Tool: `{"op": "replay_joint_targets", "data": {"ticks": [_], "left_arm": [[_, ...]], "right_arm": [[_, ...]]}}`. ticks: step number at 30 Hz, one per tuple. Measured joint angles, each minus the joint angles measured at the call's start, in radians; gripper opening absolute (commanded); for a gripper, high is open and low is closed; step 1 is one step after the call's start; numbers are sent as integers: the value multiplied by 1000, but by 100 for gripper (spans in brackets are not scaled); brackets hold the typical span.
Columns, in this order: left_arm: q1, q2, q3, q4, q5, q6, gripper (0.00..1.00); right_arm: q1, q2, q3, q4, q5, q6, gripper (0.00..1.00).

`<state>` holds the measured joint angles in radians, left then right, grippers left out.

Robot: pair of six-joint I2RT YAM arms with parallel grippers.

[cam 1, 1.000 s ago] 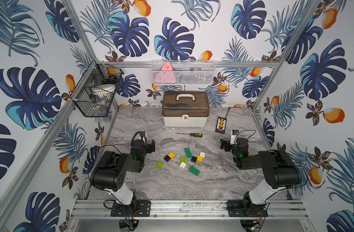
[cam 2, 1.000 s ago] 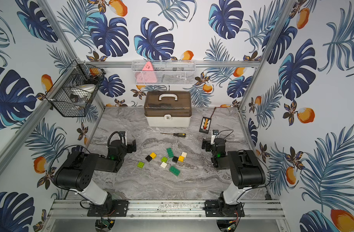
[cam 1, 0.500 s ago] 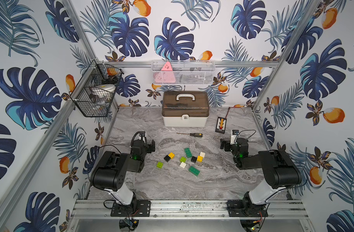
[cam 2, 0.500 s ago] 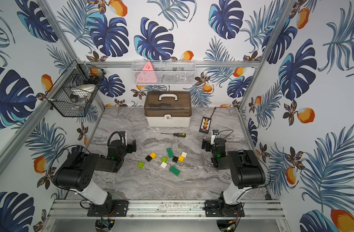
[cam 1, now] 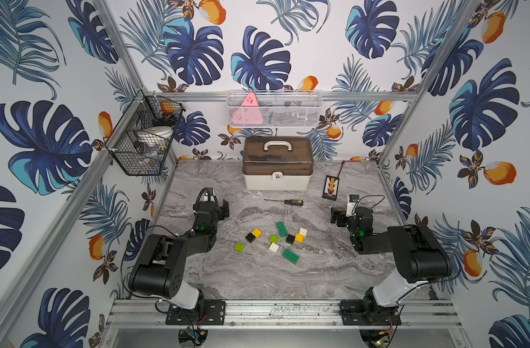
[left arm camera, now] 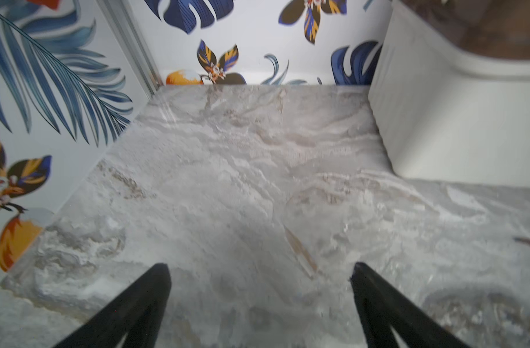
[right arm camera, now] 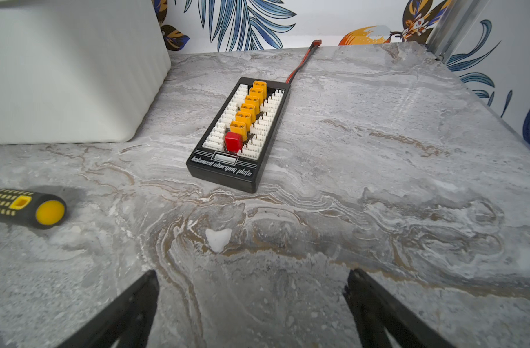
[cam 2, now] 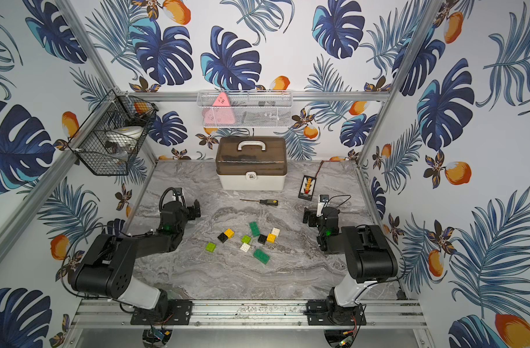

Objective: Assemble a giraffe with lego
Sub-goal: Pick up the lego brick from the center of the board.

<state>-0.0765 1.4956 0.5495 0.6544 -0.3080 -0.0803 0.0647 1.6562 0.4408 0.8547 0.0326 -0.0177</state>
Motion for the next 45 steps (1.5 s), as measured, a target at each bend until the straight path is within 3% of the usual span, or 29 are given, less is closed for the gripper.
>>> {"op": "replay_joint_targets", "data": {"ticks": [3, 7, 11, 15, 23, 30, 35, 45], "left_arm": [[-20, -37, 178, -274, -44, -69, 99], [-91, -28, 404, -676, -83, -193, 99], [-246, -81, 470, -989, -50, -288, 98], [-344, -133, 523, -1183, -27, -338, 99], [-366, -156, 542, -1373, 32, -363, 99], [-395, -139, 493, -1463, 91, -405, 99], [-423, -148, 430, -1527, 93, -455, 99], [-453, -74, 362, -1553, 96, -546, 99]], "right_arm": [[-1, -39, 84, -119, 24, 18, 100], [-2, -57, 336, -422, 56, 66, 100], [4, -26, 611, -766, 40, 142, 100], [87, -134, 640, -1001, 65, 206, 100], [312, -374, 664, -1416, 159, 377, 100], [481, -410, 658, -1709, 156, 549, 100], [589, -437, 575, -1754, 87, 591, 100], [616, -442, 541, -1752, -35, 581, 100]]}}
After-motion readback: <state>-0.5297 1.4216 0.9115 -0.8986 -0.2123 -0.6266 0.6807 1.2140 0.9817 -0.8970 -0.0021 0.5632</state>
